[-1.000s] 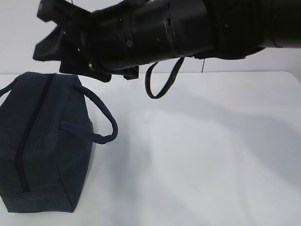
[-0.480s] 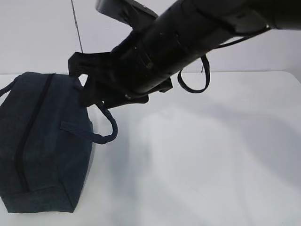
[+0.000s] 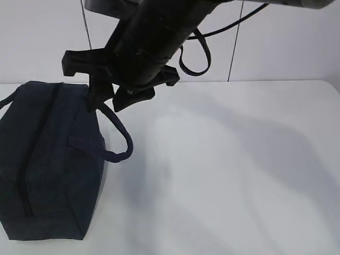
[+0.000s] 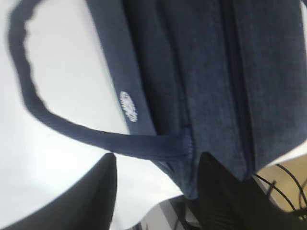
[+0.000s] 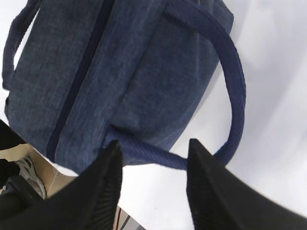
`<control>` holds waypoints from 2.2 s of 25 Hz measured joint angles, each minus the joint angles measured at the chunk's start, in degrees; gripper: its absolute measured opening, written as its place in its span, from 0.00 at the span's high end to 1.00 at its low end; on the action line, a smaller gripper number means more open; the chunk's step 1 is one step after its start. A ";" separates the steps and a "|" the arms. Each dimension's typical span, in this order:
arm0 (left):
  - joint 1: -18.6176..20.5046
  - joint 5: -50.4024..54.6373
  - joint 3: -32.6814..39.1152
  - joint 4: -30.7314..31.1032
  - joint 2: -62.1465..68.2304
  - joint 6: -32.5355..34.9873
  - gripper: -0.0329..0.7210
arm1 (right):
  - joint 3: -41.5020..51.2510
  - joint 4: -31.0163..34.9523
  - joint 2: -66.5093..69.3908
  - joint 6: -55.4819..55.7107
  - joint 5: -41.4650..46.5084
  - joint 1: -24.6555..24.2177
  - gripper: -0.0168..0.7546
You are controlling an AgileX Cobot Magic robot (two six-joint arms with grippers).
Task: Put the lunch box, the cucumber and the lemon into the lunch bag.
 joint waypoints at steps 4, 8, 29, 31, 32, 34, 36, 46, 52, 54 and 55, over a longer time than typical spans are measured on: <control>0.00 0.00 -4.68 0.97 0.00 -0.87 0.44 | -4.76 -0.48 3.21 1.04 0.70 0.00 0.57; 0.00 0.09 -6.61 1.22 0.00 -0.99 0.44 | -9.64 -2.11 6.84 2.54 2.83 0.21 0.57; 0.00 0.21 -6.71 1.80 0.00 -0.99 0.45 | -20.66 -7.01 16.21 8.72 5.82 3.08 0.56; 0.00 0.21 -6.71 1.94 0.00 -0.99 0.45 | -20.66 -7.01 16.99 8.81 5.71 3.47 0.56; 0.00 0.21 -6.71 1.93 0.00 -0.99 0.45 | -20.66 -7.13 17.40 8.99 5.71 3.57 0.56; 0.00 0.21 -6.71 1.93 0.00 -1.01 0.45 | -20.77 -7.78 17.76 9.72 5.50 3.57 0.56; 0.00 0.21 -6.71 1.93 0.00 -1.01 0.45 | -20.77 -8.13 17.89 10.41 5.49 3.57 0.56; 0.00 0.30 -6.71 1.97 0.00 -1.11 0.45 | -20.77 -8.48 17.89 10.95 6.16 3.57 0.56; 0.00 0.30 -6.71 1.97 0.00 -1.11 0.45 | -20.77 -8.48 17.89 10.98 6.16 3.57 0.56; 0.00 0.30 -6.71 1.97 0.00 -1.11 0.45 | -20.77 -8.48 17.89 10.98 6.06 3.57 0.56; 0.00 0.30 -6.71 1.97 0.00 -1.11 0.45 | -20.77 -8.48 17.89 10.98 5.98 3.57 0.56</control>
